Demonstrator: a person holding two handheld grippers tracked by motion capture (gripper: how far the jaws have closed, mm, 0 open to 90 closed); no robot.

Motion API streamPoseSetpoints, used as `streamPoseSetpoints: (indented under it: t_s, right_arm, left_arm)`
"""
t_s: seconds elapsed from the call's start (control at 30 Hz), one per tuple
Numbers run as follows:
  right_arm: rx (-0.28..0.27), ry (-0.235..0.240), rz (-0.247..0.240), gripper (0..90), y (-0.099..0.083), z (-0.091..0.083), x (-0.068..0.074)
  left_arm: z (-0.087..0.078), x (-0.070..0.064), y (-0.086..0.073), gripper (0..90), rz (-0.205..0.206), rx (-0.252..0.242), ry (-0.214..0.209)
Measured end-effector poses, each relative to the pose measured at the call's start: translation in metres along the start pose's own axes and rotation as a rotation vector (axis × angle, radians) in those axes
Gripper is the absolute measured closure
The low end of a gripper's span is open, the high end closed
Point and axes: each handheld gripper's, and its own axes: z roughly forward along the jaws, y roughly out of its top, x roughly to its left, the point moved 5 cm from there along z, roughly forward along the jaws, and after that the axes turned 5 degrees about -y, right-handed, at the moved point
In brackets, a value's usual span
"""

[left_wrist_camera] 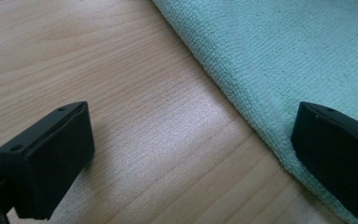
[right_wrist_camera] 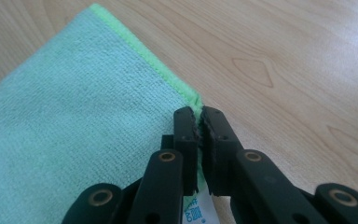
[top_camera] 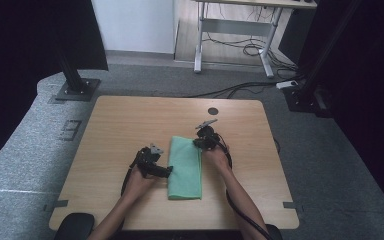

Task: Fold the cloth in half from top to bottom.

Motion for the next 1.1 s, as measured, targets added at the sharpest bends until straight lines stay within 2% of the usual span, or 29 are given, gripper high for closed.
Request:
streamPoseSetpoints:
  t_s: [0.23,0.57,0.77,1.1]
  right_arm:
    - [-0.06,0.03,-0.023,84.4,0.007,-0.022,0.003]
    - [-0.128,0.054,-0.152,84.2,0.012,-0.063,0.021]
    - [-0.167,0.075,-0.18,84.1,0.008,-0.088,0.029]
    - [-0.211,0.149,-0.205,83.9,-0.01,-0.121,0.05]
  left_arm:
    - [0.0,0.0,0.0,0.0,0.0,-0.002,0.001]
    - [0.0,0.0,0.0,0.0,-0.005,0.0,0.005]
    - [0.0,0.0,0.0,0.0,-0.003,0.001,0.005]
    - [0.0,0.0,0.0,0.0,-0.004,0.0,0.006]
